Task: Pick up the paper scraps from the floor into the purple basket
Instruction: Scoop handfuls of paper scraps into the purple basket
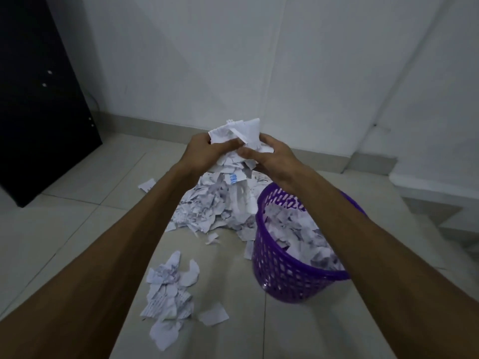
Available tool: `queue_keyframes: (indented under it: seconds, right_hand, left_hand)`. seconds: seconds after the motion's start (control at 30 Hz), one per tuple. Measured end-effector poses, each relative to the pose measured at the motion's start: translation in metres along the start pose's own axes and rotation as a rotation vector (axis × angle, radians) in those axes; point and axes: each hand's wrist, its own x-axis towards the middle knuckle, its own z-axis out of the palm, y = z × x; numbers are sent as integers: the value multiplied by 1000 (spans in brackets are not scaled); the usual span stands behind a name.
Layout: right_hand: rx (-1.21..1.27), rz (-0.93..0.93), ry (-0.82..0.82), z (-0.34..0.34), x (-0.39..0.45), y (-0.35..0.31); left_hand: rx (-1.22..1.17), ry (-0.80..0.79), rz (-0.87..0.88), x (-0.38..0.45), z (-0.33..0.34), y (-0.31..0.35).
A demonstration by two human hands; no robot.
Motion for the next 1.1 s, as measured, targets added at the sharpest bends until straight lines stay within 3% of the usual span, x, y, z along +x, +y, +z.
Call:
queue_keyframes:
  seconds: [0.23,0.4,0.6,0.83,0.97,1.1]
  right_hand:
    - [-42,111,-17,-70,-16,6]
    - [-107,247,-45,-107,-31,32]
    - [-489,361,-35,-136,-40,41]
    - [-735,363,79,-152,-43,26]
    - [-555,235,119,-149,-41,24]
    - [-348,378,-56,-125,-40,51]
  left_hand:
    - [-98,-17,-77,-10,74,-4]
    - [47,-157,-157,-26,102,-33]
    - [417,-305,-12,-33,106,-48]
    - [365,-269,-32,-36,105,-44]
    - [300,-226,-26,-43,102,-50]
    - [275,-204,-18,-46,102,-55]
